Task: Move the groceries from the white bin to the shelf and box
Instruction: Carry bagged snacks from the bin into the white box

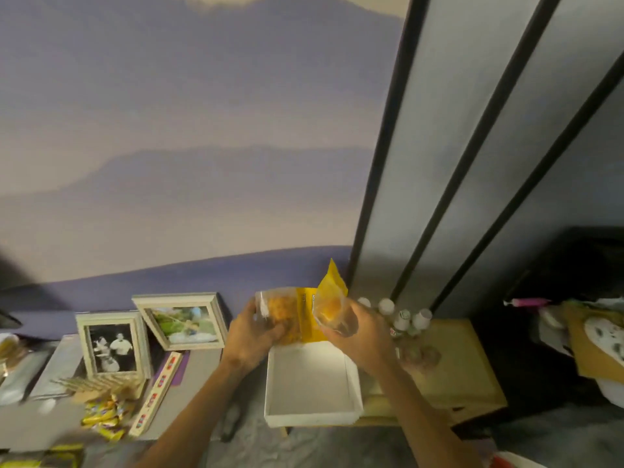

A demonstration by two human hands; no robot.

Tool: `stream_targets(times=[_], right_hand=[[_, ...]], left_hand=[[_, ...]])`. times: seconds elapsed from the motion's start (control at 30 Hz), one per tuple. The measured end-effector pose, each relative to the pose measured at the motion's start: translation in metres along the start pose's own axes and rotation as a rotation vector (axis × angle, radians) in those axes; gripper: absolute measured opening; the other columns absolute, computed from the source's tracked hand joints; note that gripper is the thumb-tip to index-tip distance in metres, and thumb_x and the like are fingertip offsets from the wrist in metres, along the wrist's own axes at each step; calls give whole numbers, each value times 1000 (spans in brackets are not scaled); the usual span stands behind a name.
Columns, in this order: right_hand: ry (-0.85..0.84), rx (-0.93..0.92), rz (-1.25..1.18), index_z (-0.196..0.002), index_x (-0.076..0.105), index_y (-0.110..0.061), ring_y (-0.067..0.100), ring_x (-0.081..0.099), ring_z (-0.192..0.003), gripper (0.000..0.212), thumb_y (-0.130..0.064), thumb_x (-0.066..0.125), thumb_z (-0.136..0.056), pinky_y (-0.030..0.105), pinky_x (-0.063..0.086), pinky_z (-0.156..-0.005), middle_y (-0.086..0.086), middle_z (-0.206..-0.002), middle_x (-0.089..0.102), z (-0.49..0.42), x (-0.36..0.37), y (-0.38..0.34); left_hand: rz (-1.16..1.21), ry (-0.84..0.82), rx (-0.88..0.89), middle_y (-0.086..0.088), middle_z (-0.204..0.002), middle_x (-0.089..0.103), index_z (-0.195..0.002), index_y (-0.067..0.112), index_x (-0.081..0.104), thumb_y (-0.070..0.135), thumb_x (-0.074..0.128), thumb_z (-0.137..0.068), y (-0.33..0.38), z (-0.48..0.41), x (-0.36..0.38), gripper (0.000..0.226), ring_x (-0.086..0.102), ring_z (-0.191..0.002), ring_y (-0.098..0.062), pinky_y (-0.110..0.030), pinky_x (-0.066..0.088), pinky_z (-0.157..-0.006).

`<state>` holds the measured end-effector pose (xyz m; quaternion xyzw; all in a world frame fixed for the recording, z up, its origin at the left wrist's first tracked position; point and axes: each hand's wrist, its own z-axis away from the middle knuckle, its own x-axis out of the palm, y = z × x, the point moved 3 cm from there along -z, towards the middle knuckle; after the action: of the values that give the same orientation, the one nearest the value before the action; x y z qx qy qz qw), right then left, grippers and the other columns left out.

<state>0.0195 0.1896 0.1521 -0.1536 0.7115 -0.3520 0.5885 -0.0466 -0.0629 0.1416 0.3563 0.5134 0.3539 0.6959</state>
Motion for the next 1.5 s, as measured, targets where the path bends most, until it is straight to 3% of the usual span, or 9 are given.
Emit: stream_targets(times=[0.1, 0.23, 0.37, 0.6, 0.73, 0.83, 1.07, 1.17, 1.5], right_hand=[[-55, 70, -25, -96, 66, -26, 5, 62, -71, 53, -75, 74, -76, 28, 54, -68, -15, -79, 68, 1, 55, 42], [-25, 103, 22, -111, 69, -31, -4, 62, -76, 49, -73, 70, -85, 2, 36, -65, -16, -89, 74, 15, 121, 84], [-54, 195, -56, -124, 65, -26, 0, 61, -89, 57, -69, 69, -87, 16, 41, -78, -12, -100, 69, 24, 162, 114], [-285, 241, 66, -134, 53, -23, 14, 66, -104, 63, -45, 85, -84, 34, 56, -97, -5, -110, 67, 24, 200, 146], [-414, 229, 236, -132, 49, -20, 23, 66, -111, 68, -59, 79, -85, 38, 57, -97, 4, -123, 66, 8, 221, 157], [-410, 217, 261, -136, 45, -21, 22, 65, -115, 78, -61, 82, -81, 38, 57, -99, 3, -128, 65, 6, 223, 159], [-338, 227, 105, -146, 45, -30, 19, 61, -124, 90, -70, 81, -74, 36, 54, -103, -6, -138, 60, 21, 177, 127], [-216, 197, 84, -155, 37, -32, 15, 58, -128, 97, -84, 62, -77, 35, 53, -104, -9, -148, 54, 18, 126, 90], [26, 33, 301, -170, 4, -20, 20, -6, -164, 121, -94, 43, -82, 46, 11, -133, 0, -178, -4, -24, -98, -61]], left_hand=[[-116, -92, -80, 17, -103, 74, -111, 47, 57, 53, 86, -79, -41, -17, 42, 44, 74, -96, -14, -43, 62, -93], [-247, -130, -91, 20, -101, 70, -113, 48, 62, 57, 79, -86, -85, -22, 97, 34, 71, -93, -12, -34, 55, -85], [-201, -189, -135, -9, -121, 75, -143, 12, 57, 41, 64, -105, -129, -30, 135, 49, 72, -112, -31, -37, 59, -89], [-280, -177, -336, 3, -112, 60, -127, 24, 48, 35, 48, -113, -174, -45, 161, 18, 60, -123, -18, -22, 48, -90], [-219, -226, -420, -17, -138, 59, -149, 4, 44, 26, 61, -107, -182, -60, 171, 50, 58, -133, -35, -32, 47, -94], [-235, -196, -405, -6, -125, 57, -146, 10, 46, 31, 57, -109, -187, -57, 170, 44, 55, -136, -32, -36, 45, -104], [-197, -117, -94, -13, -164, 35, -164, 9, 25, 31, 62, -105, -130, -28, 136, 72, 43, -148, -34, -44, 42, -119], [-154, -105, 10, 2, -159, 40, -163, 21, 29, 57, 61, -97, -90, -18, 99, 81, 48, -135, -14, -31, 45, -109], [-594, 90, 440, 3, -178, 10, -169, 26, 14, 98, 25, -82, 96, -20, -72, 113, -2, -165, -18, -48, 3, -133]])
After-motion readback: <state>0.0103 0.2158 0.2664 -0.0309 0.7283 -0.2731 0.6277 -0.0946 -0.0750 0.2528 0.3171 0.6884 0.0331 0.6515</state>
